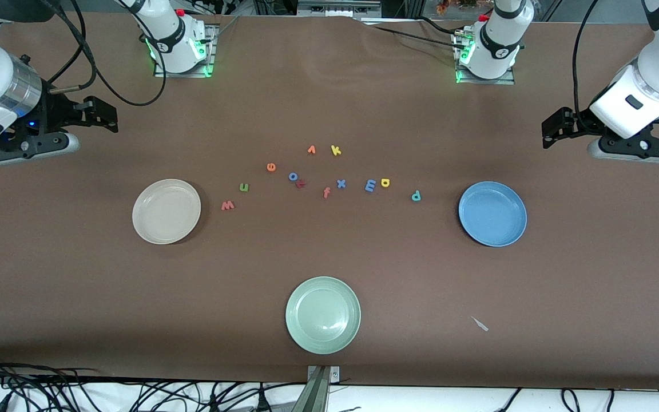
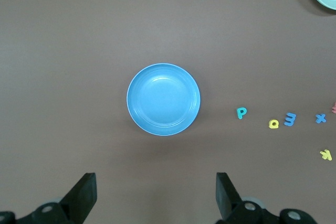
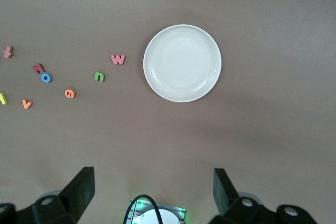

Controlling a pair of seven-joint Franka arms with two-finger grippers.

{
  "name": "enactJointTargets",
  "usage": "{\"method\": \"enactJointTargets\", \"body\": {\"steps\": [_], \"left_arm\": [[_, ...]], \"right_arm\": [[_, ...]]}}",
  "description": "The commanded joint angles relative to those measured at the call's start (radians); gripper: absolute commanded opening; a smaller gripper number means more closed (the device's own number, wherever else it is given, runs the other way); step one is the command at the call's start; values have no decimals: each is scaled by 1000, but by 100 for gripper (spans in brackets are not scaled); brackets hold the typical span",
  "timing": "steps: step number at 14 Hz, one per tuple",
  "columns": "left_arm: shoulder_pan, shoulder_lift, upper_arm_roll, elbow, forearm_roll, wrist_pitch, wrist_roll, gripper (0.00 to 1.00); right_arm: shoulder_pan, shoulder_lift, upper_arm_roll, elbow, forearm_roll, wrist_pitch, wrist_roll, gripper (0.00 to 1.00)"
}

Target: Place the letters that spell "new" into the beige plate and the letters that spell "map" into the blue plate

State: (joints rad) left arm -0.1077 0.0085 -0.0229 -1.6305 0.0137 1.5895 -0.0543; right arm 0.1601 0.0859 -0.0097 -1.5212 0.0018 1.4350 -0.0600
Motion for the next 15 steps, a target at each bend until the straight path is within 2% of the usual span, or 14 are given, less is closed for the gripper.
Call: {"method": "enactJointTargets", "body": {"steps": [1,3,5,8,11,15], "left_arm": [[-3,11,5,28,-21,-22,16,100],[-3,10,5,28,-21,-22,16,100],[-3,10,5,28,-23,-22,16,100],[-3,10,5,28,-21,-22,16,100],[-3,10,5,28,-23,-22,16,100],[-1,11,5,28,-23,-22,16,100]], "right_arm": [[-1,-12,7,-16,-5,10,14,100],[-1,-11,7,-19,-3,15,14,100],[-1,-9,11,-66,13,68,15,100],[-1,-3,83,-141,33,195,110,100],[-1,32,183,-229,33,371,247,100],[24,52,221,-491,18,747,327,100]]}}
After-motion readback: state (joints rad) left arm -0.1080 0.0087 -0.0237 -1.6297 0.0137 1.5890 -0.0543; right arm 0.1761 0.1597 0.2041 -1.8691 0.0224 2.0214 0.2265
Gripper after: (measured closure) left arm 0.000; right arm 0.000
